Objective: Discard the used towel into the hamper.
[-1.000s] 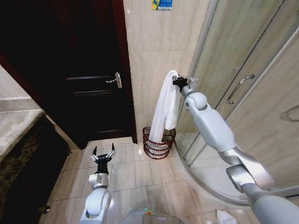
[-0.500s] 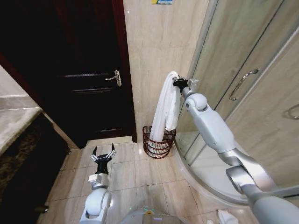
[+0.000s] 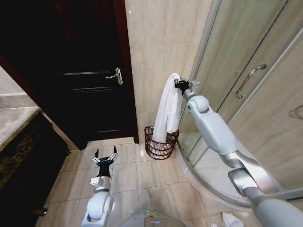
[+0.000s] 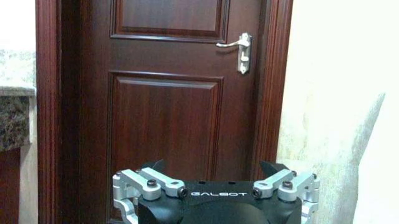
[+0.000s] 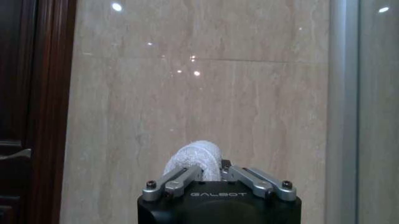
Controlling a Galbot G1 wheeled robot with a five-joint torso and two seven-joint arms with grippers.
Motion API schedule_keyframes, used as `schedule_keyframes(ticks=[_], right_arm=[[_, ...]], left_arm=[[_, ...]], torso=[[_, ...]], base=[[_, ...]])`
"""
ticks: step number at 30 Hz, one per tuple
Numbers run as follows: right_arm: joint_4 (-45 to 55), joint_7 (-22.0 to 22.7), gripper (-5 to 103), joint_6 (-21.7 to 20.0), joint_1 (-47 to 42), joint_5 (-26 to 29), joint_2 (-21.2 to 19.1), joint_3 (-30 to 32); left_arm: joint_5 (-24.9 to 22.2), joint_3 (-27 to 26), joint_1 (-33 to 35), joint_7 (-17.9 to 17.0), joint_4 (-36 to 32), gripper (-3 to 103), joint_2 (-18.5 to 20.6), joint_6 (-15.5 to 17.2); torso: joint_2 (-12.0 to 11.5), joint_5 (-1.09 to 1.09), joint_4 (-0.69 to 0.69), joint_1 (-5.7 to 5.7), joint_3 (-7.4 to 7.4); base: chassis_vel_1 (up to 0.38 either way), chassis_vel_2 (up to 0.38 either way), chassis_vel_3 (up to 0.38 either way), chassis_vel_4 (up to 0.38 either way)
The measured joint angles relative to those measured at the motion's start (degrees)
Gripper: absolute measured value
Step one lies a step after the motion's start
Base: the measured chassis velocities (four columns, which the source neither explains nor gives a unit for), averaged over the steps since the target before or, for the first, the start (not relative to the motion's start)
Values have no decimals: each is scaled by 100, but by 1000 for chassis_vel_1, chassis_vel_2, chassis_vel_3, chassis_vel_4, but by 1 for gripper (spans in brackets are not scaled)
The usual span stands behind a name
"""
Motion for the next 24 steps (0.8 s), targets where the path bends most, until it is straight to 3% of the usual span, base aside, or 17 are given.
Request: schedule_keyframes(ticks=[24], right_arm=[[-197,85,6,0,166,18,285,-149]], left_arm=[[9,-35,40,-16,-58,100,-64,-50]], torso=[[-660,0,0,-288,-374]], base=[[0,0,0,0]])
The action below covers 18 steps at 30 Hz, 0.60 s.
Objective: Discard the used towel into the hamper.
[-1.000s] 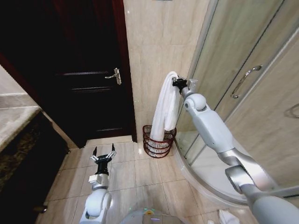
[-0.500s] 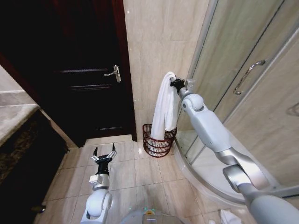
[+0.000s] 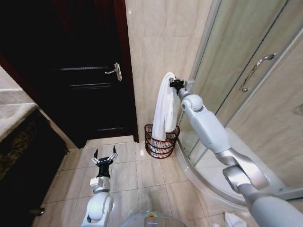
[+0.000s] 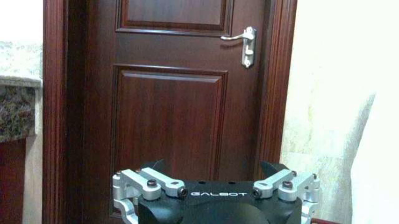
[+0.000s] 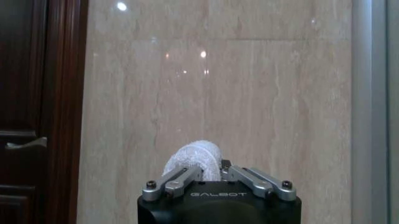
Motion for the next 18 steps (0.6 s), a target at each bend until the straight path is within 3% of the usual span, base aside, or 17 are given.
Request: schedule_keyframes(ticks=[18], right_arm=[[-333,-56,6,0,237,7,-36,-23]], left_arm=[[6,34,9,23,-2,100,-20,-5]], torso=[[-435,0,0,-186,-248]], base=[[0,0,0,0]])
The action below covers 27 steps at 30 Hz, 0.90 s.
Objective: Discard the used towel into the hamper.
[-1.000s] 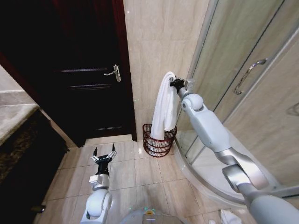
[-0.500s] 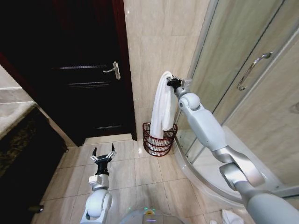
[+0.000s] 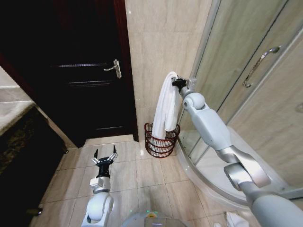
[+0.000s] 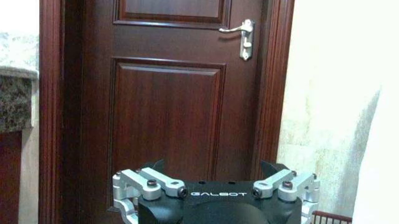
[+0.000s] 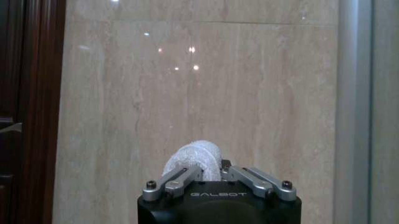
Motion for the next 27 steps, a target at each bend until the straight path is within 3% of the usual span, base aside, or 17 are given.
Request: schedule_keyframes(ticks=[13,27], right_arm=[[-415,3,6,18,252,-35,333,-27],[-925,-111,6,112,503,-176,419,-80]], left_arm=[[16,-1,25,24,0,100,-8,-4],[14,-1,-3,80,-8,100,11,1]], torso=[[-359,0,1,-154,-205],[-671,0,0,-279,-392]], base=[[0,0,0,0],[0,0,0,0]])
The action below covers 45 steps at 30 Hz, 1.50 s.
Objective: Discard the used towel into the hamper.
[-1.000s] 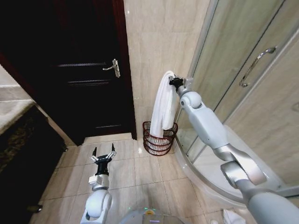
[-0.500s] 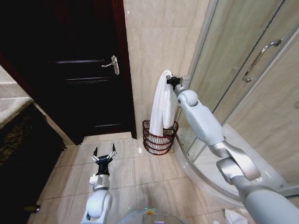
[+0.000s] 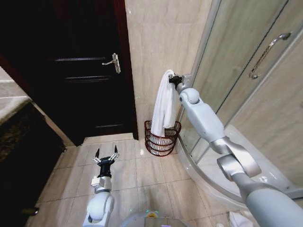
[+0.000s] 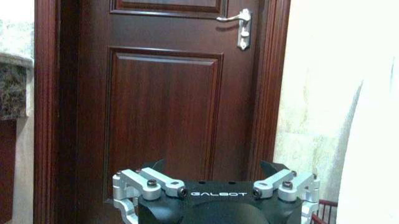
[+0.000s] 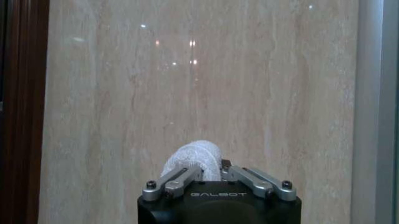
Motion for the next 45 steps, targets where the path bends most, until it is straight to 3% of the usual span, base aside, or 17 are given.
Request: schedule_keyframes(ticks=[4,7,15,45], right_arm=[[7,-32,6,1,-5,-4,-19,-4],[34,-82,6,1,-40,-5,-61,-25],[57,-196,6,23,-63,-3,-139,-44],[-530,-336,6,158,191,-192,127,-6]], left_arm=[[-35,-40,-5,84,-2,100,49,11],[-154,-160,-12,553,-45,100,128,61],[-346,-204,-32,1065,-71,100,399,157],[-409,-252,-165,975,-40,100,405,207]], torso=[[-83,0,0,-33,-51],[-196,0,0,-84,-112],[-393,0,0,-159,-234],[-1084,0,0,-434,-648]], base=[[0,0,0,0],[0,0,0,0],[0,0,0,0],[0,0,0,0]])
